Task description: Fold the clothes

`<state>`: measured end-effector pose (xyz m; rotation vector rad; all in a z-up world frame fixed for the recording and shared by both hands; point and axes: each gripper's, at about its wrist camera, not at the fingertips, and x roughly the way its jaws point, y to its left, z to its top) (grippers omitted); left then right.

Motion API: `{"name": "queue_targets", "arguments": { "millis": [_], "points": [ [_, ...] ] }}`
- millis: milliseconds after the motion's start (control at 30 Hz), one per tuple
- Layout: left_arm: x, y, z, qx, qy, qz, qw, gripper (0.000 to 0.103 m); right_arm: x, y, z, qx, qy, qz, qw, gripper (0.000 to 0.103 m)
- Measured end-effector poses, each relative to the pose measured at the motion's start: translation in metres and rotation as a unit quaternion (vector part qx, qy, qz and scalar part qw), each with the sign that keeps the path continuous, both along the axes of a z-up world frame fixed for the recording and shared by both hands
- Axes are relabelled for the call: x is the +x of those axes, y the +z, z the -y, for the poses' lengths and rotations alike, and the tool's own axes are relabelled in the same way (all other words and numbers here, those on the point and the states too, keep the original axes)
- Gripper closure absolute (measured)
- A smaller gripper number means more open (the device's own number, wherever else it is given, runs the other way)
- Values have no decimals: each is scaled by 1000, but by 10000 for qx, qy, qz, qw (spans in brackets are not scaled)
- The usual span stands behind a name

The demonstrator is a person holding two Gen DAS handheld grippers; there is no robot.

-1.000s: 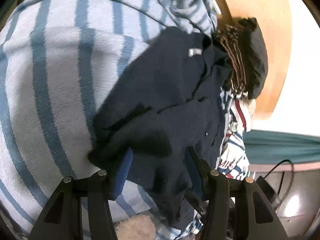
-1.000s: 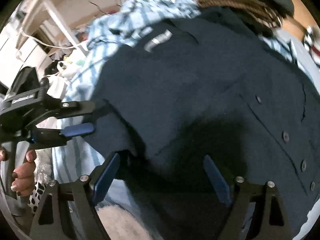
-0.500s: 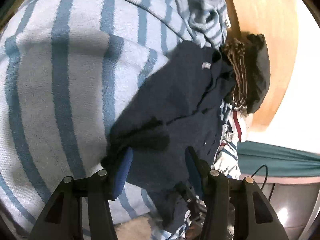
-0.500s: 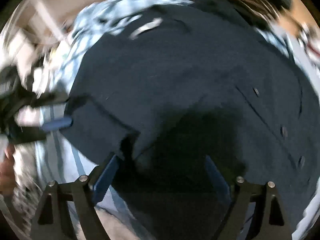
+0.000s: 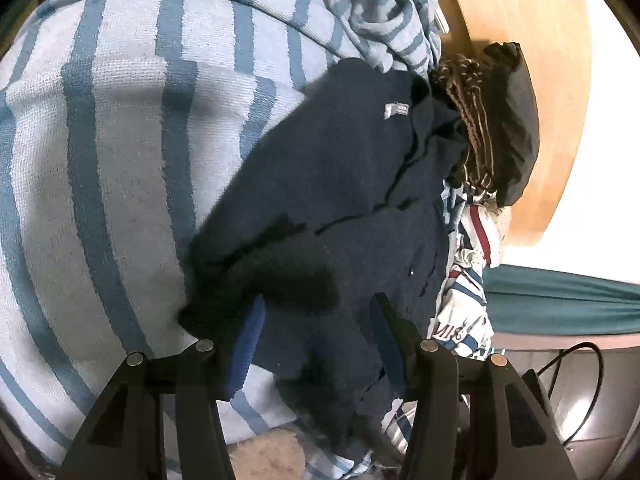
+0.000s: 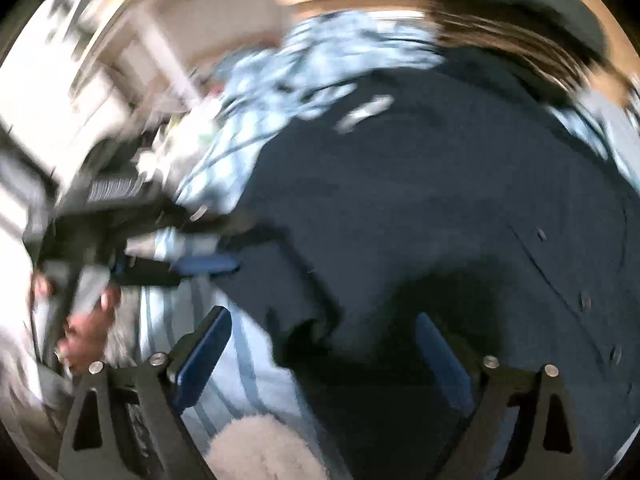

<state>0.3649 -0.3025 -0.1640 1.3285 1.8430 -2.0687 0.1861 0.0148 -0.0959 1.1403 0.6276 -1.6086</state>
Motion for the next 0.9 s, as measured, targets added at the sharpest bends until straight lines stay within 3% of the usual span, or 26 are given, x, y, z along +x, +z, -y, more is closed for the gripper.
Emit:
{"name": "queue_targets", "arguments": {
  "millis": [67,167,333,533,767,900],
  "points": [
    [2,1,0,-9,35,4,10000,48,14,-15,18,557,293,-614,9961,7],
    [7,0,4,-19,74,37,10000,48,11,-36,25,1092,168,-1106,9877,8],
    [13,-6,10,142,191,54,9997,48,-24,-29,6,840,-614,-492,9934,7],
    [10,-4,1,99,90,27,9999,48,-44,-17,-9,842,-915,-767,9893,7],
    [14,-3,-4,95,15,0,10000,48,-52,-15,22,575,-937,-916,9897,3],
    [23,1,0,87,109,-20,9999,48,-41,-33,41,773,-344,-1023,9911,2]
  ]
}}
